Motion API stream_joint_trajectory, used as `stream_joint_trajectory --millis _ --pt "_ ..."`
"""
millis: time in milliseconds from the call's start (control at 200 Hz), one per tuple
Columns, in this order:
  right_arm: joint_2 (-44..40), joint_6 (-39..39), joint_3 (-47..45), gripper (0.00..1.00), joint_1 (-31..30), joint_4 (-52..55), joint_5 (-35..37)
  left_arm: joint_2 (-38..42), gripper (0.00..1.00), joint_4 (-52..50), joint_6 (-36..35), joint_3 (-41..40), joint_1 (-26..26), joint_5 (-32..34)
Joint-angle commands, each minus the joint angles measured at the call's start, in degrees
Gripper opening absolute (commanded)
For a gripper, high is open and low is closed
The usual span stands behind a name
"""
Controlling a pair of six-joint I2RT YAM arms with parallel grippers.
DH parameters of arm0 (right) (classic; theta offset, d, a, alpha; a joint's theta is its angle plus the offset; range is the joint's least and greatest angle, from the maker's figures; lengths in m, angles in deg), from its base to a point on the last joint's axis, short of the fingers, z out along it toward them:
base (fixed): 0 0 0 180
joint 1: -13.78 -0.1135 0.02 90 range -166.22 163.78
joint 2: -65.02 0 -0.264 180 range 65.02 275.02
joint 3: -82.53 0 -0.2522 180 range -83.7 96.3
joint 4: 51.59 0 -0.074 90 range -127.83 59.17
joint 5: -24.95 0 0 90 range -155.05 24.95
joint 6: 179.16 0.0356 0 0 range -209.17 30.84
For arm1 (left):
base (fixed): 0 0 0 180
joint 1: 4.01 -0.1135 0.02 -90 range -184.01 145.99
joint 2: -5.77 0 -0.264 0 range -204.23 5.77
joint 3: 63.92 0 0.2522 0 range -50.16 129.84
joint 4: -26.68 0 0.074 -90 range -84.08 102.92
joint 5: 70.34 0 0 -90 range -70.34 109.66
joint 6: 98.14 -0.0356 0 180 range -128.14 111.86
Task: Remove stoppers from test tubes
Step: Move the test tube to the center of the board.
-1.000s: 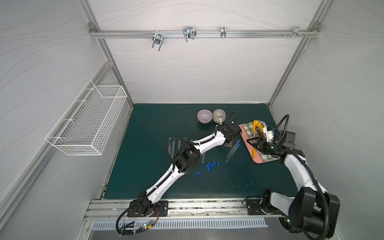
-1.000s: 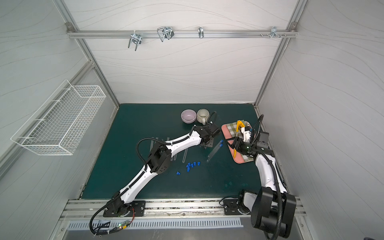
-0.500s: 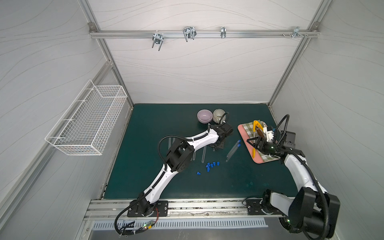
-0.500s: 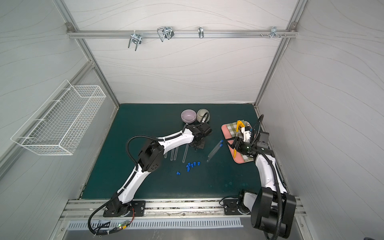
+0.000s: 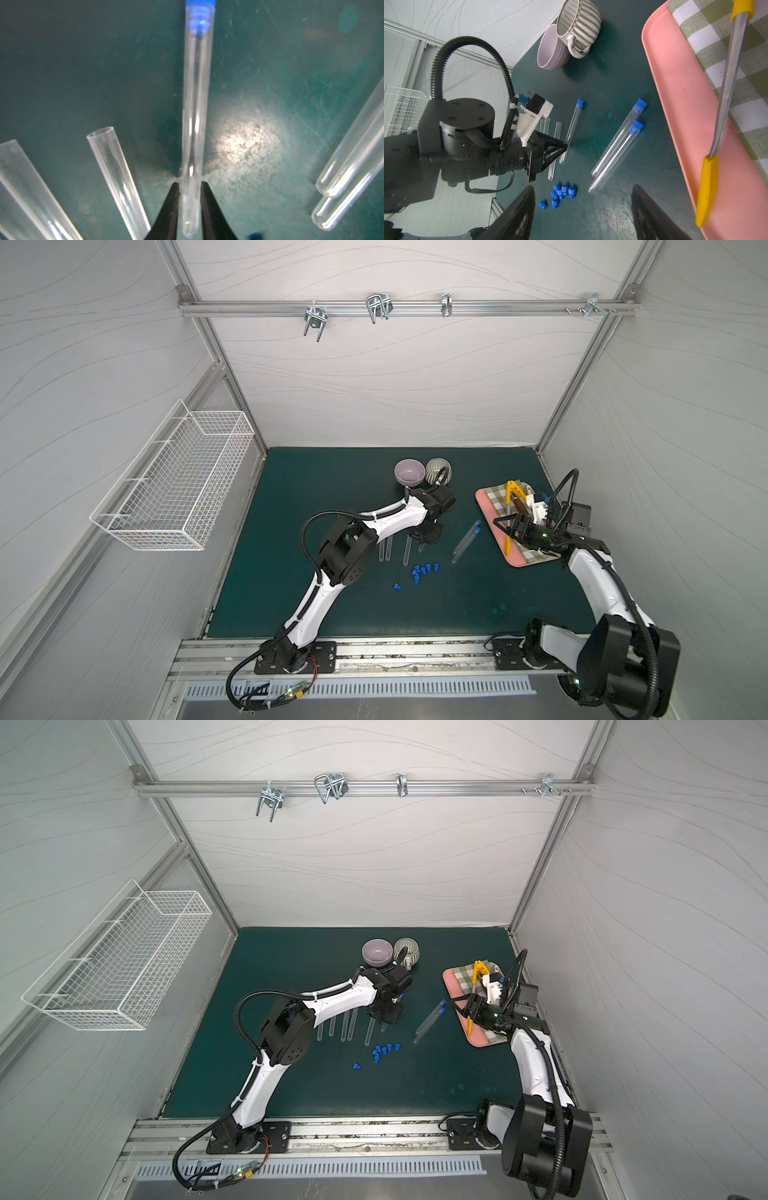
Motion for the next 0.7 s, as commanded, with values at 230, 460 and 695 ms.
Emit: stream_joint_trajectory --millis 230,460,695 --pt "-0.49 -1.17 0.10 0.73 0.31 0.96 -0.95 -6.70 0.30 -2.04 -3.41 8.16 -1.61 -2.07" --pt "-0.29 -1.19 0.10 0.73 -0.14 1.09 -0.93 -11.14 0.31 -4.24 -3.54 14.37 -1.80 -0.46" --pt "-0.12 -1.56 0.16 0.75 -0.93 1.48 -0.18 -12.76 0.29 -5.59 -3.42 15.84 -1.80 -0.15"
